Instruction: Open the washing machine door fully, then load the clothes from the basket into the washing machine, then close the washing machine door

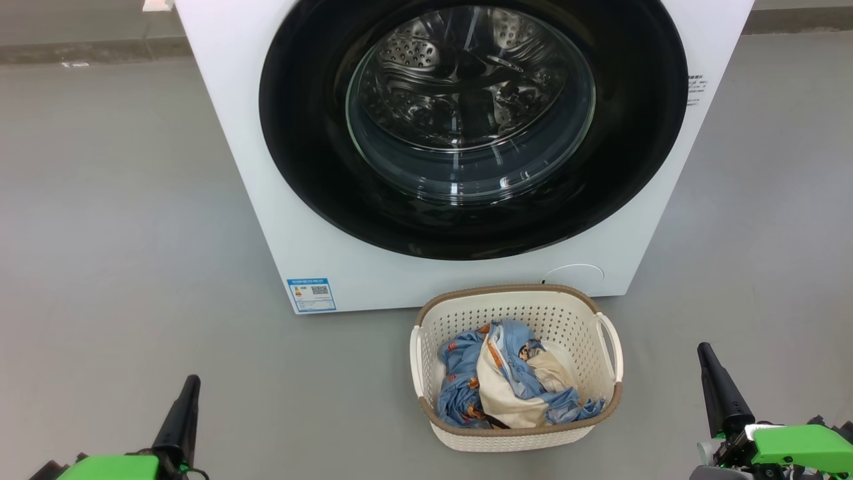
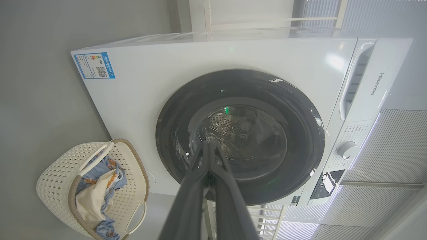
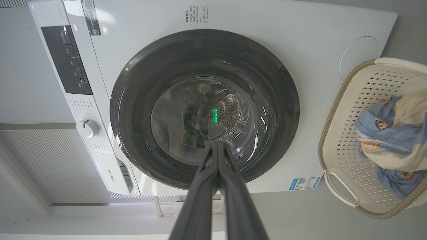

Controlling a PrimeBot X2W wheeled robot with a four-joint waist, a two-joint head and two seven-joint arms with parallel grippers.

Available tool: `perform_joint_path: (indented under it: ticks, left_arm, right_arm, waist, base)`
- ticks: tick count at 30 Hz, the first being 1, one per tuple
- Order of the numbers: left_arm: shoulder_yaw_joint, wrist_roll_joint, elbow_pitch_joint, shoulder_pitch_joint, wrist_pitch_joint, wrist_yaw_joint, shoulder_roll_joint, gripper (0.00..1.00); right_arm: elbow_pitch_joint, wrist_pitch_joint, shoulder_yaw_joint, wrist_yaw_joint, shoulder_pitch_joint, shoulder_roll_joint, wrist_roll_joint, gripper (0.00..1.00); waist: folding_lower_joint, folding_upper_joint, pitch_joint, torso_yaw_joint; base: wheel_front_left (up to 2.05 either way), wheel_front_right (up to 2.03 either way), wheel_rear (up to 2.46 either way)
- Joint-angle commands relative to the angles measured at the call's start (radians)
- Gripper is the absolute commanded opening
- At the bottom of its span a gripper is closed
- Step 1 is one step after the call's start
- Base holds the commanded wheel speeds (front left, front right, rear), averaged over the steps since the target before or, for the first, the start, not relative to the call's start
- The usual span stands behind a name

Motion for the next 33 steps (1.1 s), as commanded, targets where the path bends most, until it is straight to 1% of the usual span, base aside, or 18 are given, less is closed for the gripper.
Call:
perform_joint_path:
  ticks: [1,15,16,21,24,28,33]
  left_arm:
    - [0.036,0.016,-0.019,-0.044,0.007,-0.007,0.013,0.0]
    - [0.036,0.016,-0.019,-0.044,0.007,-0.007,0.013,0.0]
    - [0.0,0.0,0.0,0.0,0.0,0.0,0.0,1.0]
    - [-0.008,-0.001,0.054,0.04,-0.001,0.002,-0.023,1.0]
    - [-0.016,0.0,0.051,0.043,-0.008,0.002,-0.024,1.0]
    - [-0.026,0.001,0.044,0.046,-0.02,0.001,-0.023,1.0]
    - [-0.035,0.004,0.032,0.055,-0.035,0.001,-0.021,1.0]
  right_arm:
    - [-0.025,0.009,0.022,0.002,-0.045,-0.004,-0.013,0.0]
    - [-0.025,0.009,0.022,0.002,-0.045,-0.004,-0.013,0.0]
    - [0.0,0.0,0.0,0.0,0.0,0.0,0.0,1.0]
    - [0.059,-0.001,0.0,0.0,0.036,0.012,0.0,1.0]
    - [0.054,-0.007,0.001,0.0,0.039,0.013,0.0,1.0]
    - [0.043,-0.017,0.004,0.0,0.044,0.012,-0.003,1.0]
    - [0.027,-0.033,0.012,0.0,0.053,0.01,-0.015,1.0]
  waist:
    - [0.0,0.0,0.0,0.0]
    - [0.0,0.0,0.0,0.0]
    - [0.0,0.0,0.0,0.0]
    - [0.0,0.0,0.0,0.0]
    - [0.0002,0.0,0.003,0.0]
    - [0.0023,0.0,-0.002,-0.001]
    - [0.0002,0.0,-0.003,-0.002]
  base:
    - [0.0,0.0,0.0]
    - [0.0,0.0,0.0]
    - [0.0,0.0,0.0]
    - [0.0,0.0,0.0]
    - [0.0,0.0,0.0]
    - [0.0,0.0,0.0]
    - [0.0,0.0,0.0]
